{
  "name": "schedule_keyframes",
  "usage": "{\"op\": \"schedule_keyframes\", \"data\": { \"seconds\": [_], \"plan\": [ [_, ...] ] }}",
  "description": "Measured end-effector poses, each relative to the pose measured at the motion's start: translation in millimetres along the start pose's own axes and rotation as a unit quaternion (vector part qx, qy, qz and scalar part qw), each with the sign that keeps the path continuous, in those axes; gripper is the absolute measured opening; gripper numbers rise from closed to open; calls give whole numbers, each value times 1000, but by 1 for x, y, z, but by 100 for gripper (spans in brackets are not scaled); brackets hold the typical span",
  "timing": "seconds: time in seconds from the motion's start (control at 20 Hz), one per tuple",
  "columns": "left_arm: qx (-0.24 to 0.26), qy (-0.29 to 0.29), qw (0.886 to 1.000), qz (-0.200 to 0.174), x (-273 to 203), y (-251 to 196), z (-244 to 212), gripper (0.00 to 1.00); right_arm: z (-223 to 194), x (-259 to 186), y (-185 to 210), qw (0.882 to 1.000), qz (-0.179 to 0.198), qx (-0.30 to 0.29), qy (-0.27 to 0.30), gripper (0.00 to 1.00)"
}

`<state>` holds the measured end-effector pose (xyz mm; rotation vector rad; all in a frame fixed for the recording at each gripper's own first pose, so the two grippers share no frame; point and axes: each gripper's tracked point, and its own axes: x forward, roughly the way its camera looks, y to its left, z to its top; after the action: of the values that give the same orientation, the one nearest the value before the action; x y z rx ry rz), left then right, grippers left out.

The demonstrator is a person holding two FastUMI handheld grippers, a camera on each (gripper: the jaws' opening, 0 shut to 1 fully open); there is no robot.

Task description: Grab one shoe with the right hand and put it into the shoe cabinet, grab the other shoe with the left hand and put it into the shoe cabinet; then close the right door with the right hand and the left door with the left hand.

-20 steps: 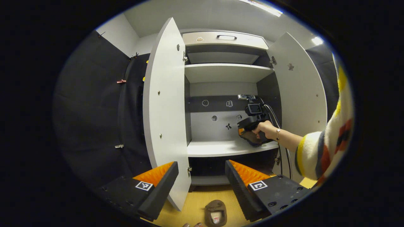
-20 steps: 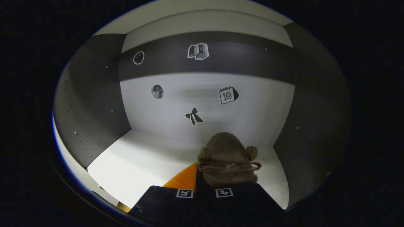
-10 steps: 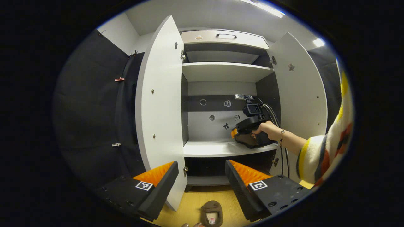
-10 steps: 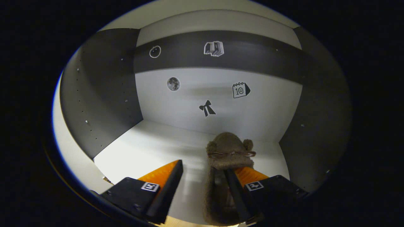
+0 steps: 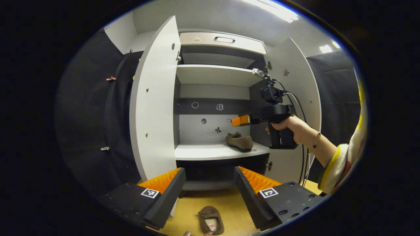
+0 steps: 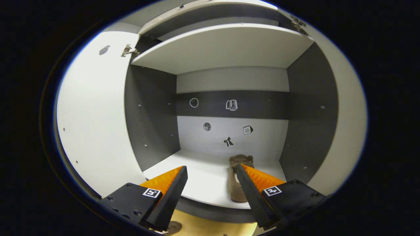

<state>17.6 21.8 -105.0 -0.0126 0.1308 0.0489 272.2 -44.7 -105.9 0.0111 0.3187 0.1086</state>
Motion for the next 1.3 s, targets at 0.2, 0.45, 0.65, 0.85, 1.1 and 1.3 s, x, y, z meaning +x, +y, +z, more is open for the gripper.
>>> {"op": "schedule_keyframes", "data": {
  "seconds": [0.2, 0.45, 0.65, 0.85, 1.1, 1.3],
  "plan": [
    [-3, 26, 999, -28, -2, -8, -45, 95, -18, -69, 23, 999, -7, 3, -46, 97],
    [-10, 87, 995, -53, -2, -15, -142, 95, -49, -129, 29, 996, -52, -25, -74, 97],
    [-14, 135, 990, -44, 0, -4, -219, 95, -77, -157, 23, 994, -83, -26, -68, 98],
    [-63, 191, 979, -17, 11, 14, -288, 87, -99, -166, 31, 994, -88, -26, -61, 98],
    [-38, 221, 975, 3, 38, 33, -349, 77, -127, -161, 37, 996, -76, -47, -27, 98],
    [-62, 222, 973, -21, 59, 24, -362, 72, -144, -151, 28, 996, -77, -38, -6, 98]
  ]
}}
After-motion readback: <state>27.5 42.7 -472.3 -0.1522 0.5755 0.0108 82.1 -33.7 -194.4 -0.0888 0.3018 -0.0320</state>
